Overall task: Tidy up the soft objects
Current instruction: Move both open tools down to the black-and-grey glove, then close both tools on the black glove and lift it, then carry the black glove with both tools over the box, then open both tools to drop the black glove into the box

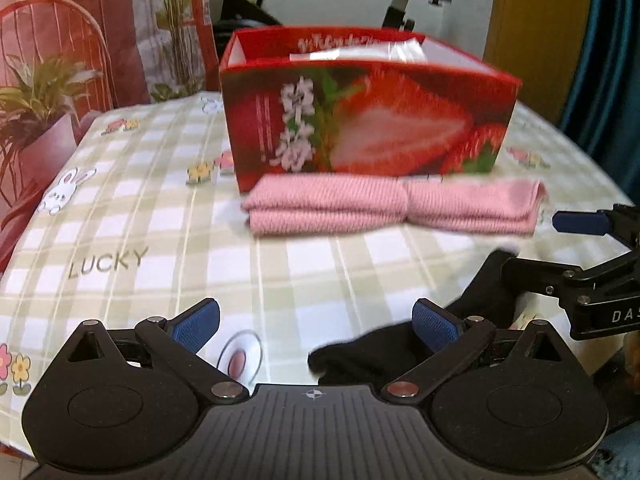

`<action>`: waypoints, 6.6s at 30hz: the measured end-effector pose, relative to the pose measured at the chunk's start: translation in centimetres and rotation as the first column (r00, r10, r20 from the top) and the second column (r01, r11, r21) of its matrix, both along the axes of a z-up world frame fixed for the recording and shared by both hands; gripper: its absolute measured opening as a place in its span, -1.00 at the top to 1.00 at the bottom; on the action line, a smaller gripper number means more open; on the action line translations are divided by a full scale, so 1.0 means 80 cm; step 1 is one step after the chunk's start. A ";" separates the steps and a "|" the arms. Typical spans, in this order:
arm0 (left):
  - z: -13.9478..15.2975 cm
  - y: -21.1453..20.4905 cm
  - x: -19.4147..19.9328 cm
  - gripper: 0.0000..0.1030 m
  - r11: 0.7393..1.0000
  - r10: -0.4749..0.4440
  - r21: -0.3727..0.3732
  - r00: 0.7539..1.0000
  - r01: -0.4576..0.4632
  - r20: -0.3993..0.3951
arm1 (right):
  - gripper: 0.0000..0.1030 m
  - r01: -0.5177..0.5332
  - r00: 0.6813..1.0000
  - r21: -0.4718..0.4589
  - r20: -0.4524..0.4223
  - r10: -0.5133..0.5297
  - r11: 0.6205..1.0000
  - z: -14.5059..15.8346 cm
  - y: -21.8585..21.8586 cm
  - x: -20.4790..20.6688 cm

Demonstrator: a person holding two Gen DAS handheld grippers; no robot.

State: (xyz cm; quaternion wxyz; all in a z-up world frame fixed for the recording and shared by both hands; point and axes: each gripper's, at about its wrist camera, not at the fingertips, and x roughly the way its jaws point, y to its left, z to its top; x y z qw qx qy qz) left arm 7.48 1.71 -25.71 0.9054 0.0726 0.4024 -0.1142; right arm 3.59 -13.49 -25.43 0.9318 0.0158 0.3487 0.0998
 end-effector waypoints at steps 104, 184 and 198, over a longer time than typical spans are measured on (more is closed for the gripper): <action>-0.036 0.021 0.018 0.20 0.937 -0.015 -0.348 0.995 -0.019 -0.095 | 0.44 -0.024 1.000 0.193 0.008 0.023 0.981 -0.038 -0.016 -0.008; 0.106 -0.030 0.271 -0.07 0.975 0.029 -0.224 0.989 0.003 0.143 | 0.48 0.013 0.989 -0.040 0.148 -0.007 0.999 0.096 -0.017 0.299; 0.125 -0.021 0.242 -0.91 0.988 0.044 -0.154 0.978 -0.013 0.204 | -0.74 0.084 0.980 -0.050 0.185 -0.073 0.995 0.106 -0.036 0.269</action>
